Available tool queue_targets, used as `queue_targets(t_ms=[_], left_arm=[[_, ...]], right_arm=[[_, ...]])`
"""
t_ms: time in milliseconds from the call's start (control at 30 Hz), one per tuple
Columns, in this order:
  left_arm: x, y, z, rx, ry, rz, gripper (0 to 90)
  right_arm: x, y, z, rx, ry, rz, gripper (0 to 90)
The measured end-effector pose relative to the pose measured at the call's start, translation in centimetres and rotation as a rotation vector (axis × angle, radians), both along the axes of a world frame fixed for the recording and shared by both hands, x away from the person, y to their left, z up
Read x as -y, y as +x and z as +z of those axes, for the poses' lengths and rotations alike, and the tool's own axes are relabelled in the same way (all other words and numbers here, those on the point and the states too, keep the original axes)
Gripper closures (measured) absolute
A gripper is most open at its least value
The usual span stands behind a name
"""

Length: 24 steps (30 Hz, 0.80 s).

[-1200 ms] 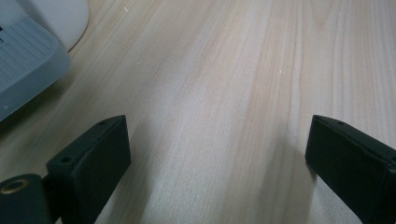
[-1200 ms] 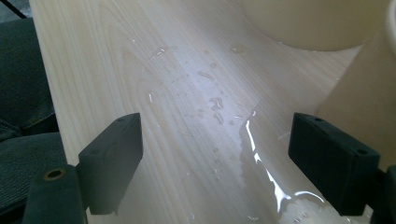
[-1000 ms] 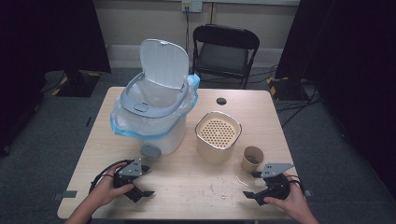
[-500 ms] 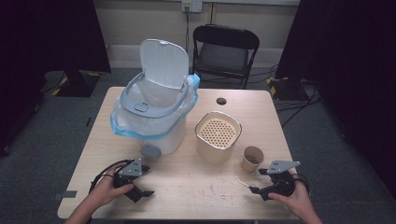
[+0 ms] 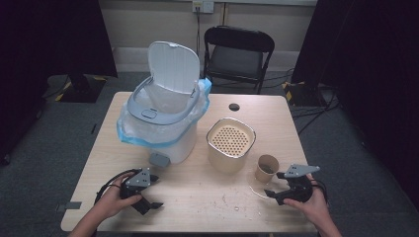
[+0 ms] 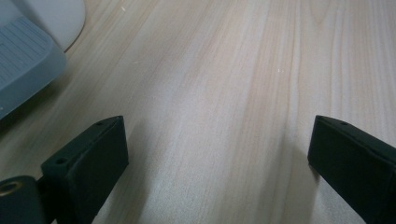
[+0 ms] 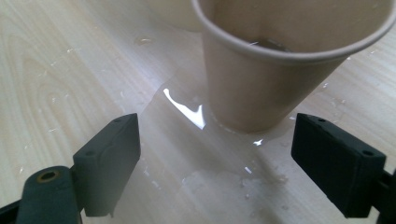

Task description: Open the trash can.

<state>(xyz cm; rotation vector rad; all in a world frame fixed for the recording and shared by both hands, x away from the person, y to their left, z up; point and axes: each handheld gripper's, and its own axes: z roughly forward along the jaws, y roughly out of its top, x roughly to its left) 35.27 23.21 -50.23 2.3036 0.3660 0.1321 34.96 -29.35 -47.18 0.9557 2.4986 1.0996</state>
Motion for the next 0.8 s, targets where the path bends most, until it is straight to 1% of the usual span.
queue_targets(t_ms=[233, 267, 367, 533, 700, 733, 800], left_arm=[[0.0, 0.0, 0.0, 0.0, 0.001, 0.001, 4.3], [0.0, 0.0, 0.0, 0.0, 0.001, 0.001, 4.3], [0.0, 0.0, 0.0, 0.0, 0.001, 0.001, 4.3], [0.0, 0.0, 0.0, 0.001, -0.002, 0.001, 4.3], [0.0, 0.0, 0.0, 0.001, -0.002, 0.001, 4.3], [0.0, 0.0, 0.0, -0.003, 0.004, -0.001, 4.3], [0.0, 0.0, 0.0, 0.0, 0.001, 0.001, 4.3]], right_arm=[[-0.1, 0.8, -0.2, 0.014, 0.02, -0.018, 16.4], [-0.1, 1.0, -0.3, 0.015, 0.034, -0.021, 17.2], [-0.2, 1.2, -0.3, 0.021, 0.054, -0.044, 17.7], [-0.2, 1.7, -0.7, 0.024, 0.084, -0.052, 17.8], [-0.4, 2.0, -1.0, 0.022, 0.078, -0.06, 19.1], [-0.4, 2.1, -1.1, 0.024, 0.084, -0.063, 19.9], [-0.3, 2.2, -1.2, 0.031, 0.097, -0.065, 21.5]])
